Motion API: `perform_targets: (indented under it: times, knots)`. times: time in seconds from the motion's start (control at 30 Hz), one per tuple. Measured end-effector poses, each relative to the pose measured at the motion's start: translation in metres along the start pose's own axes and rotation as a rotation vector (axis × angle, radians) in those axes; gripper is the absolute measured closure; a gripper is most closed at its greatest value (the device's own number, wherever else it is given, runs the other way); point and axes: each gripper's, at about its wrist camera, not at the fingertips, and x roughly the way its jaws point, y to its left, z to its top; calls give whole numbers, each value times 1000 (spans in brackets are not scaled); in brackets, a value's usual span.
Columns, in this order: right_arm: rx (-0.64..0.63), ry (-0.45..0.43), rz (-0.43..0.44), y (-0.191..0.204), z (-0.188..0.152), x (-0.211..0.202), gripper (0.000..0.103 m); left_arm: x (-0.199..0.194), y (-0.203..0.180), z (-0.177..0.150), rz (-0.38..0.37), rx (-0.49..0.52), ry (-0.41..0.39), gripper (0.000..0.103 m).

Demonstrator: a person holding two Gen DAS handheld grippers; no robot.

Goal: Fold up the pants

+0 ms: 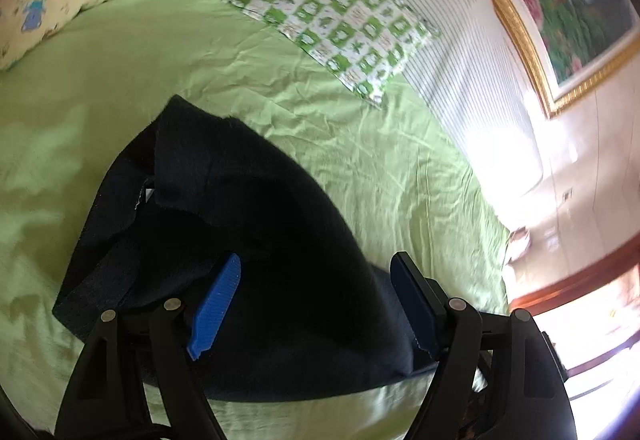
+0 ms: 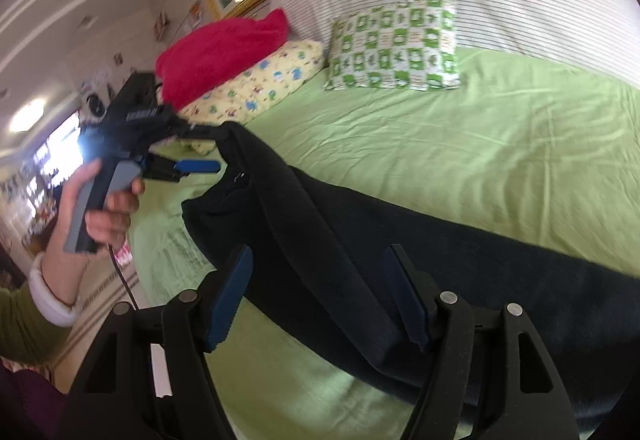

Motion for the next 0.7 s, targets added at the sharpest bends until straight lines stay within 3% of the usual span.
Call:
perform_targets:
  times: [0.23,0.63,0.67,0.7]
  knots:
    - [-41,49,35,6,11,32,33,4,14,19,31,-135,-30,24]
    - [-84,127,36,9,14,86,35,23,27,30,81,-226,-82,28]
    - [-90,135,39,10,12,89,50,25,28,30,79,-226,-85,36]
    - [-93,145,42,10,12,91,74,27,30,30,64,-228,-83,43]
